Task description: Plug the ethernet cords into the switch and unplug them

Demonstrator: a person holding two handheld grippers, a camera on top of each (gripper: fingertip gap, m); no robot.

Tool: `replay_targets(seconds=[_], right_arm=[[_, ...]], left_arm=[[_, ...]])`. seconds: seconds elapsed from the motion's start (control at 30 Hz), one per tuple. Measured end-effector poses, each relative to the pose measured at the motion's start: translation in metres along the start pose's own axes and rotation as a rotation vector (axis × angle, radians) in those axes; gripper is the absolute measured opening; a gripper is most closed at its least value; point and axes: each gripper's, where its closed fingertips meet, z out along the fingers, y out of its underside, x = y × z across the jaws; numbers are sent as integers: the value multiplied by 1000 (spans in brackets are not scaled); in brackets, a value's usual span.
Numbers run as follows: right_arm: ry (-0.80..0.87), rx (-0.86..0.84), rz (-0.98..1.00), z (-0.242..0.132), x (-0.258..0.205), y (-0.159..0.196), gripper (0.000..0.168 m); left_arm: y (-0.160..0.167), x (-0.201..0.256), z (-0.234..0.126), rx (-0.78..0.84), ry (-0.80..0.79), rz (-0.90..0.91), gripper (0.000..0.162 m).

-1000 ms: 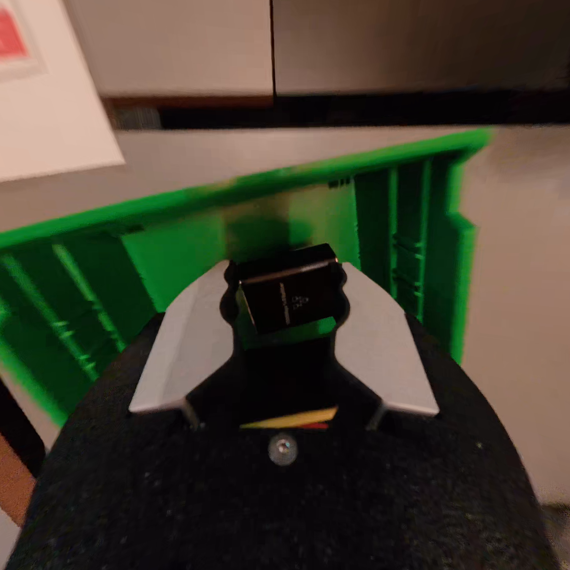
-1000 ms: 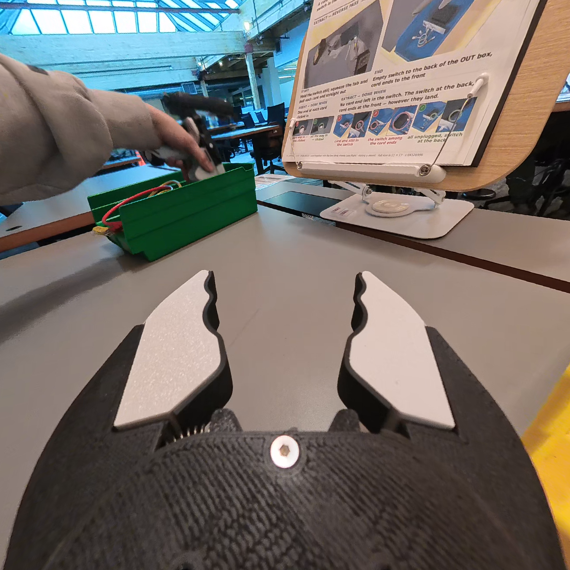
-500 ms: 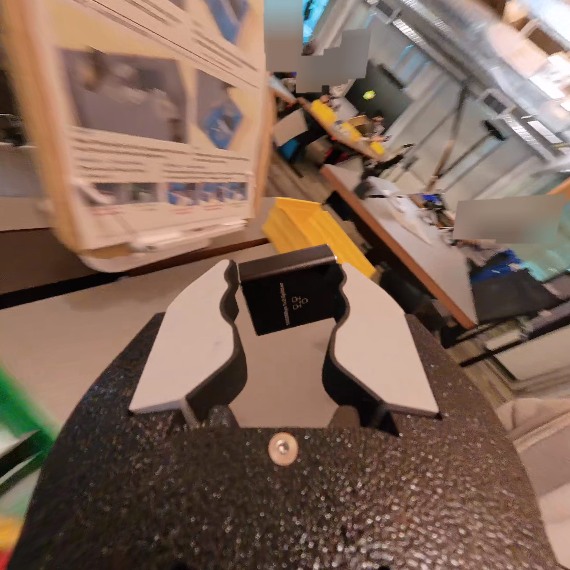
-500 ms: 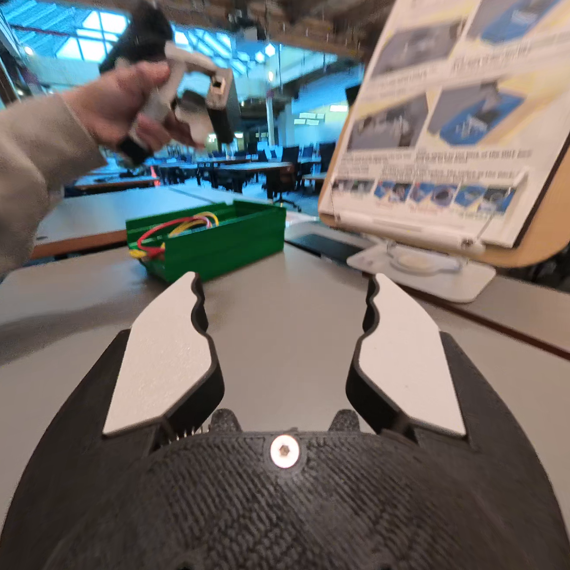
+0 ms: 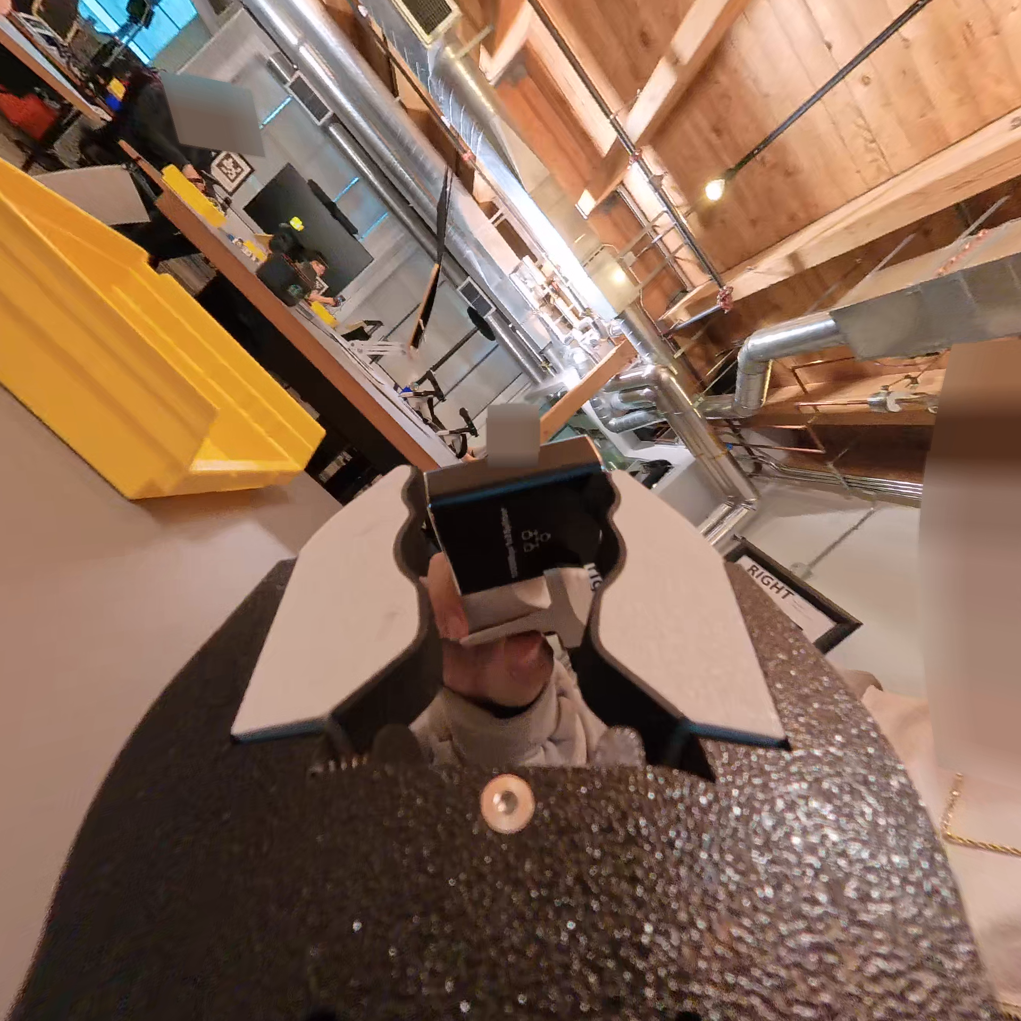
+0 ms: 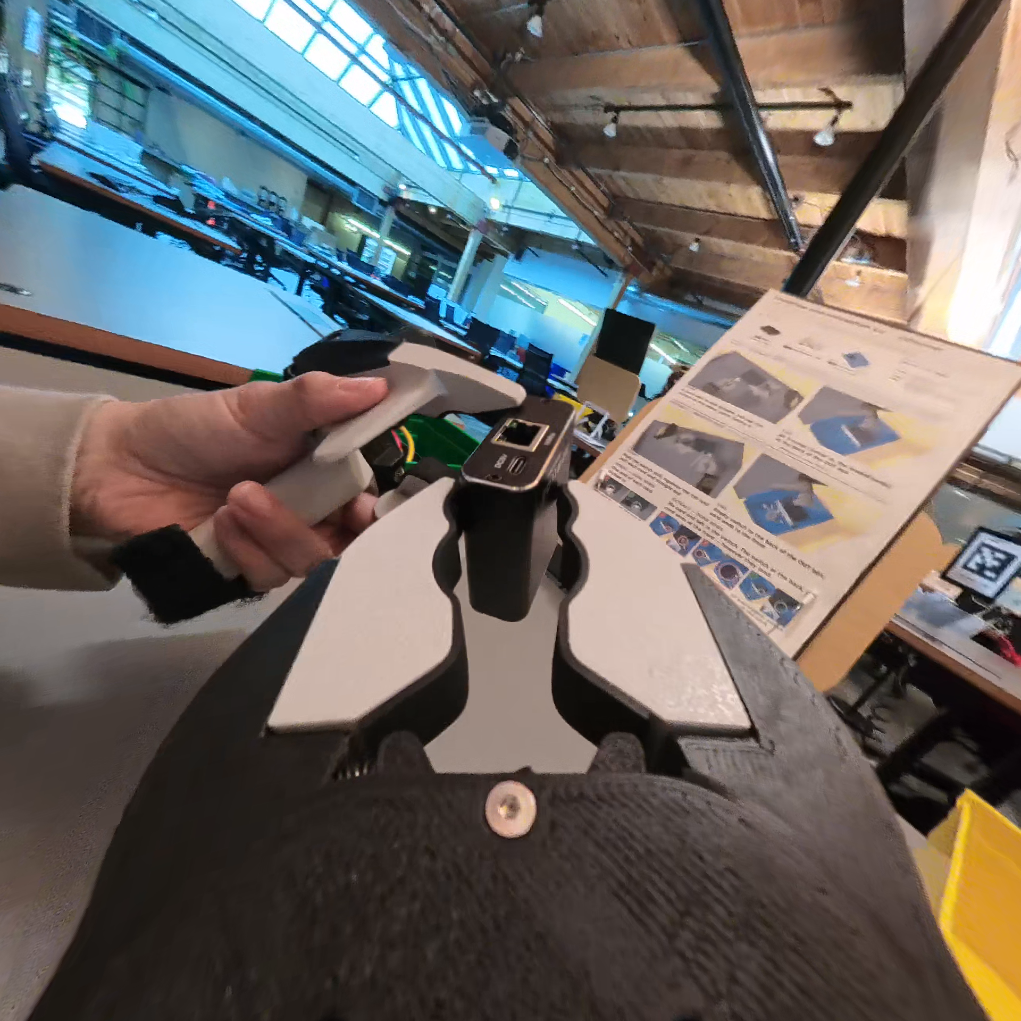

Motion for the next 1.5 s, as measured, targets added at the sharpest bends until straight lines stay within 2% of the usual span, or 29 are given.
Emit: replay_targets(seconds=[0.07, 0.13, 0.2, 0.3, 0.4, 0.5, 0.53, 0.7, 0.83, 0.87, 1.0, 1.07, 1.2, 1.3, 1.43, 1.5], right_arm=[[-18, -32, -59, -5, -2, -2, 29], [22, -87, -208, -7, 1, 1, 27], [100, -162, -403, -11, 9, 8, 27], [150, -257, -649, -13, 13, 19, 27], [124, -306, -814, -8, 1, 29, 27], [92, -304, -838, -4, -13, 30, 26], [89, -327, -845, -4, -12, 33, 26], [21, -311, -924, -10, -11, 41, 27], [-104, -318, -814, -12, -17, 55, 32], [-126, -309, -764, -13, -16, 55, 40], [-213, -237, -382, -17, -11, 47, 96], [-326, -215, -175, -22, -19, 48, 112], [-454, -55, 3, -29, -35, 28, 108], [-506, -38, 52, -28, -45, 27, 106], [-451, 74, 122, -21, -44, 21, 102], [-418, 133, 168, -19, -41, 17, 90]], left_arm=[[5, 5, -2, -12, -1, -4, 59], [8, 1, -6, -46, -71, -9, 59], [9, -5, -15, -83, -196, 45, 81], [24, -9, -23, -194, -354, 86, 90], [40, -7, -18, -274, -416, 38, 76], [43, -15, -15, -290, -451, -4, 59], [41, -13, -13, -267, -409, -24, 37], [45, -18, -12, -244, -318, -69, 33], [48, -30, -19, -262, -323, -89, 31], [47, -31, -21, -261, -324, -96, 30], [52, -25, -34, -363, -262, -123, 29], [60, -13, -36, -443, -184, -140, 29], [68, 1, -36, -522, -75, -195, 29], [69, 11, -30, -511, 14, -249, 28], [67, 16, -22, -443, 74, -256, 28], [67, 14, -18, -406, 82, -257, 28]])
